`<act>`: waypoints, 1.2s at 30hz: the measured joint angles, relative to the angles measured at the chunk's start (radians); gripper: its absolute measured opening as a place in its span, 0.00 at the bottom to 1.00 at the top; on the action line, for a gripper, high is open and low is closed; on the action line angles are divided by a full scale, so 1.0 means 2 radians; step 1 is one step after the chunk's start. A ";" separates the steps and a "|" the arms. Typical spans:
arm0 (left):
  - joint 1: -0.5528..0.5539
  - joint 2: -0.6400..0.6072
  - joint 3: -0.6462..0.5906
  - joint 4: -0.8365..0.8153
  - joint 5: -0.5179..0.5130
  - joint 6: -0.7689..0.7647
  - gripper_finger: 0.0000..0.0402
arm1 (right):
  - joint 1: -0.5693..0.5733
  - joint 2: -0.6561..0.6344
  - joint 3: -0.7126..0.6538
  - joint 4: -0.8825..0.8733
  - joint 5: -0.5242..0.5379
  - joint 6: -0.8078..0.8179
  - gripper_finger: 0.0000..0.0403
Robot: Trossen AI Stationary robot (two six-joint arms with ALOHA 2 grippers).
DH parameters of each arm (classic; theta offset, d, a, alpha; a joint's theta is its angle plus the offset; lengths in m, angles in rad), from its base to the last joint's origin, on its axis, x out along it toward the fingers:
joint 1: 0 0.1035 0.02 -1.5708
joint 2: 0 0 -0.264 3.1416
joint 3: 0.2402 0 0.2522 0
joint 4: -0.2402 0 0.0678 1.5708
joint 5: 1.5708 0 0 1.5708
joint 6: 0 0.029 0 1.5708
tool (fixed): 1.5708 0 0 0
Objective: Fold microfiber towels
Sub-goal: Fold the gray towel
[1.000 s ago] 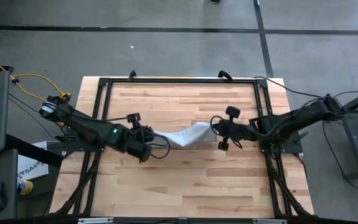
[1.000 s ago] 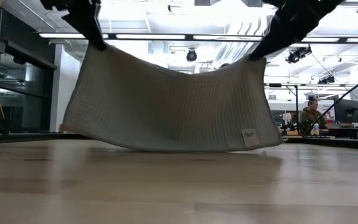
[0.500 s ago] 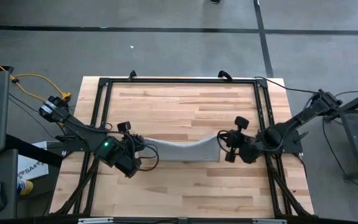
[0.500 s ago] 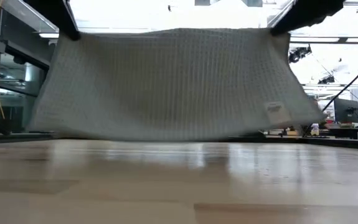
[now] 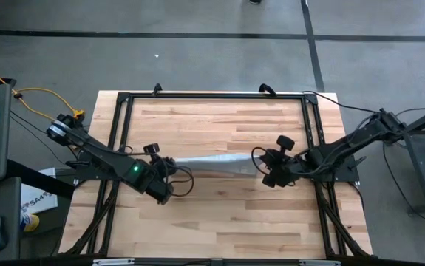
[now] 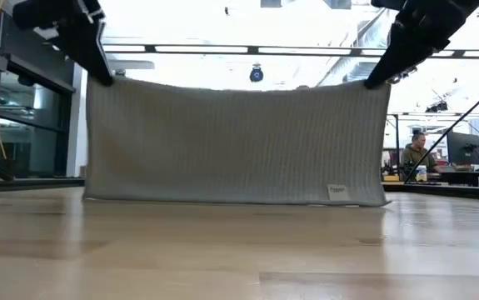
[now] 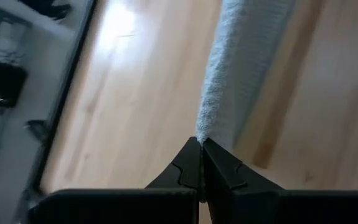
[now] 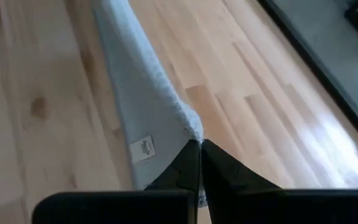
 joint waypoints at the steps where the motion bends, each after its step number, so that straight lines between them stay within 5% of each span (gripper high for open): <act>1: 0.000 0.000 -0.003 0.012 0.004 0.007 0.00 | 0.001 0.001 0.000 0.002 -0.006 0.000 0.01; 15: -0.047 -0.008 0.032 0.030 0.042 0.039 0.00 | 0.071 0.002 0.014 0.029 -0.030 0.030 0.01; 24: 0.045 -0.008 -0.073 0.131 0.042 0.125 0.00 | -0.025 0.029 0.014 -0.062 -0.042 0.032 0.01; 36: 0.178 -0.008 -0.171 0.301 0.067 0.276 0.00 | -0.151 0.105 -0.020 0.006 -0.068 -0.079 0.01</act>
